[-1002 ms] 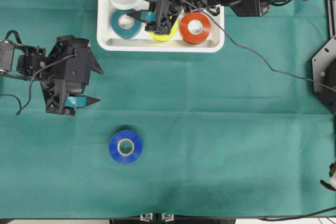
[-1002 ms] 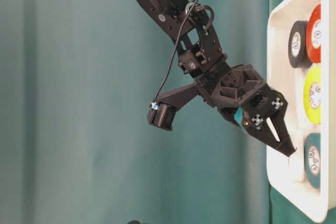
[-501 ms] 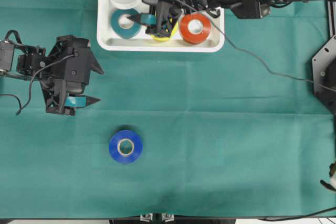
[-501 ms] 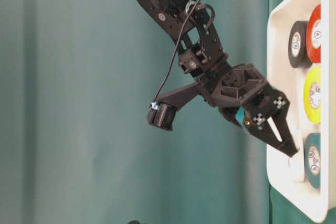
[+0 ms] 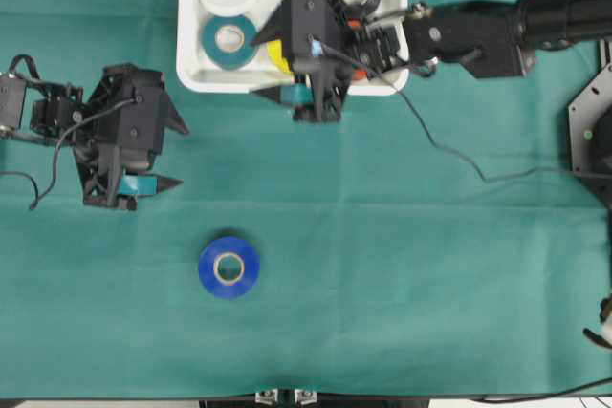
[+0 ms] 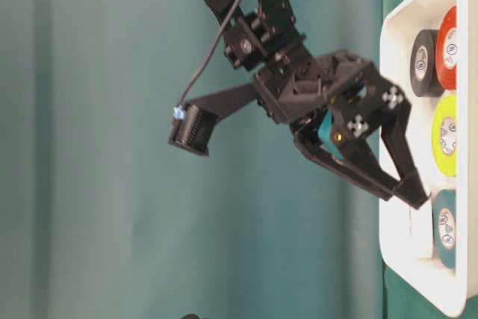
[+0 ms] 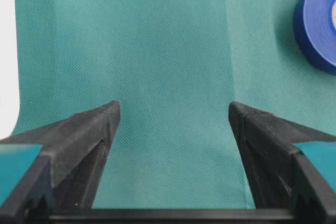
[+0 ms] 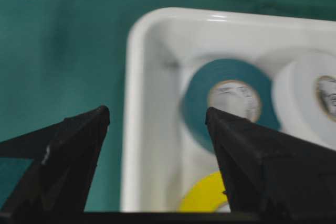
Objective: Put the tape alternately from left to right into the white case.
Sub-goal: 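Release the white tape and withdraw the right gripper, then lower the left gripper into the blue tape roll's hole and grasp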
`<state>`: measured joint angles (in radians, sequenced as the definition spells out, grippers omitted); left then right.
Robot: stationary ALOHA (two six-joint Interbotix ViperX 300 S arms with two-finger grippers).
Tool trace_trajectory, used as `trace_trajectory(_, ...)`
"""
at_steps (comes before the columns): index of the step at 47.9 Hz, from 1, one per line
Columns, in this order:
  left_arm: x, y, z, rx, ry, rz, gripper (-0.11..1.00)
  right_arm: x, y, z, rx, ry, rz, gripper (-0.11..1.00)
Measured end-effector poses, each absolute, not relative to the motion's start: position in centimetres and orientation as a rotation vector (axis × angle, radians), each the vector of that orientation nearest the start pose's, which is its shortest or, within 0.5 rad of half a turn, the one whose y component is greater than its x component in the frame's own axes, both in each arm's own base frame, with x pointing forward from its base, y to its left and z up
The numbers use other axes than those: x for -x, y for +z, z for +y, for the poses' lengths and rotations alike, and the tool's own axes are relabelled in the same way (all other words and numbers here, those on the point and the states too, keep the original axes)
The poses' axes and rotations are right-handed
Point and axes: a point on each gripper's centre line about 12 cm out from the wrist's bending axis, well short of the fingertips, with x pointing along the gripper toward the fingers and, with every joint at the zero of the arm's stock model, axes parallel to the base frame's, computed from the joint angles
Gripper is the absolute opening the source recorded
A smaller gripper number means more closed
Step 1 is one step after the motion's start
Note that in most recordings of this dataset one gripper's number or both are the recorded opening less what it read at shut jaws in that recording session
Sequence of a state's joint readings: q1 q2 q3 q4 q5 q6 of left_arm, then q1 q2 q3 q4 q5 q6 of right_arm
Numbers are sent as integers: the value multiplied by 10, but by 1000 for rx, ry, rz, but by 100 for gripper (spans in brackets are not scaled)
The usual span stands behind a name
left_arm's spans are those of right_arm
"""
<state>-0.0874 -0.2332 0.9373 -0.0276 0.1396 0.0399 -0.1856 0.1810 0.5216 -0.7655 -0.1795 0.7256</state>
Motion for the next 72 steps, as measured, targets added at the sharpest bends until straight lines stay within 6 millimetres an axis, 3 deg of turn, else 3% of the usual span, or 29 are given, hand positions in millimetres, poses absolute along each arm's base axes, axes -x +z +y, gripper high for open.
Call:
trace_trajectory(16,-295,150,-26,-46,-90,843,85,-423,159,-28,-35,32,570,81)
trace_trajectory(34,-295,151,-26,-46,-90,841,85,-396,151,12,-7,101,635,81)
trace_trajectory(56,-295,150,-26,-43,-89,844,85,-364,136,32,-25,77,750,81)
trace_trajectory(72,-295,150,-27,8,-67,845,85,-360,137,31,-30,73,752,81)
